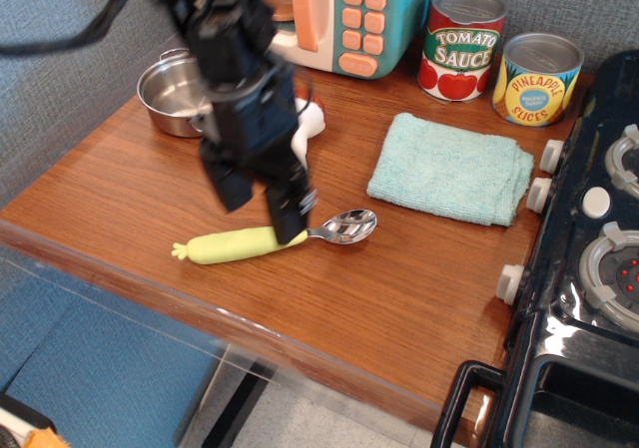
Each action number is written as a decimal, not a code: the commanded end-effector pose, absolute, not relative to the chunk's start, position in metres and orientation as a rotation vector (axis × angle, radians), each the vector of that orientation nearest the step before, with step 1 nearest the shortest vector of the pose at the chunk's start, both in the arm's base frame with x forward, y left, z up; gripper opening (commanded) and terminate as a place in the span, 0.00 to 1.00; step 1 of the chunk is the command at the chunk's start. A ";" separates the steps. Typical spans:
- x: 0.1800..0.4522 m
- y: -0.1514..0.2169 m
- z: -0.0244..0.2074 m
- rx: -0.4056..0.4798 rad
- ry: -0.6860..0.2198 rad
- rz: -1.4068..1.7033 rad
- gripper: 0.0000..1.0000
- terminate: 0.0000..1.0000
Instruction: Place the spoon on top of the towel
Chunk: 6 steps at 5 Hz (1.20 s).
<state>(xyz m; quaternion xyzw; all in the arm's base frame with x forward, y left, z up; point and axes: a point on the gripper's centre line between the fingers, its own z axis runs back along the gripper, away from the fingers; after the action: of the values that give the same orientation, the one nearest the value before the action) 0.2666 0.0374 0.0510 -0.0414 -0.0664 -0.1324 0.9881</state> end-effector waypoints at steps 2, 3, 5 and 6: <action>0.284 0.068 -0.001 -0.004 -0.027 -0.332 1.00 0.00; 0.282 0.068 -0.007 0.024 0.004 -0.324 0.00 0.00; 0.270 0.058 0.015 0.017 -0.027 -0.243 0.00 0.00; 0.269 0.044 0.036 -0.111 -0.069 -0.093 0.00 0.00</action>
<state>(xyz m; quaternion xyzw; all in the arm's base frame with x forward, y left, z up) 0.2638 0.0301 0.0197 -0.0649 0.0001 -0.0508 0.9966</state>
